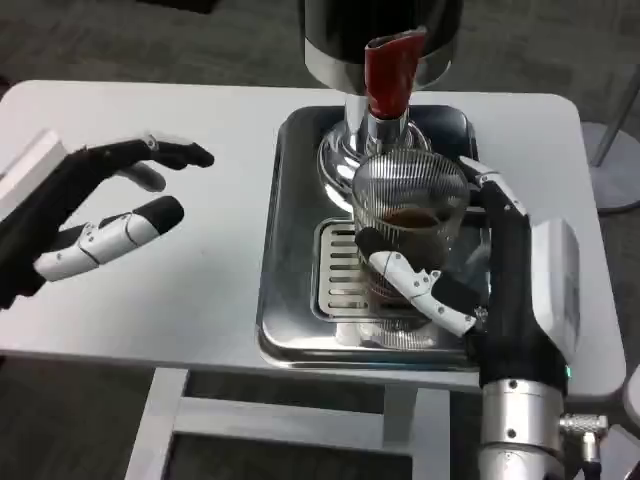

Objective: Grasp the cup under the faucet to collect the drink, then remove the cup.

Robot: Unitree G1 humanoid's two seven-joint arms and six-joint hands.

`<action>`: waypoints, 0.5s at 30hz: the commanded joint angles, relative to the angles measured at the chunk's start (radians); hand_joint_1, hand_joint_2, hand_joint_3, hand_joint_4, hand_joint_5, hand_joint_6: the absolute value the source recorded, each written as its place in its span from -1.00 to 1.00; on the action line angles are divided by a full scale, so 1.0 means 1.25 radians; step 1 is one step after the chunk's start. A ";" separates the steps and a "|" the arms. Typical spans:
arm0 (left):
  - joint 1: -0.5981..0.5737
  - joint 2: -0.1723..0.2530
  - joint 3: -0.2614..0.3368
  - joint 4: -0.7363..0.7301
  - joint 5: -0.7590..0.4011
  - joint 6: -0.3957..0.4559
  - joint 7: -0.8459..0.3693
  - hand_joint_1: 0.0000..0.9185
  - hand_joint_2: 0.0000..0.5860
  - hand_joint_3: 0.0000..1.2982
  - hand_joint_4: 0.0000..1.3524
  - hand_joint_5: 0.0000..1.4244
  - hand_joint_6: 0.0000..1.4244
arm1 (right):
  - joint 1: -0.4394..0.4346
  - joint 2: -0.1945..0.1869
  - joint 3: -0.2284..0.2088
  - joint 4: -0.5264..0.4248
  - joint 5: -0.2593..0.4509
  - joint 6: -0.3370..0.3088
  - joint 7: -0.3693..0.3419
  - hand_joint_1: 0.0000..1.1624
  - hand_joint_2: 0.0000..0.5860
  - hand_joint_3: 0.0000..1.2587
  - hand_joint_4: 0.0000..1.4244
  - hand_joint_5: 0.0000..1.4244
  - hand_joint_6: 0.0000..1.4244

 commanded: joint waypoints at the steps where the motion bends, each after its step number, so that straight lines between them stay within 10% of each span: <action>1: -0.007 -0.003 -0.003 0.001 -0.015 -0.005 -0.014 -1.00 -0.56 -0.38 -0.54 -0.56 -0.33 | 0.013 0.002 0.000 -0.045 -0.010 -0.001 0.006 0.20 -0.08 -0.01 0.04 0.26 0.70; 15: -0.002 -0.004 0.001 -0.039 -0.069 -0.008 -0.056 -1.00 -0.57 -0.39 -0.55 -0.56 -0.33 | 0.073 -0.007 -0.019 -0.122 -0.013 -0.002 0.004 0.20 -0.08 0.03 0.09 0.30 0.74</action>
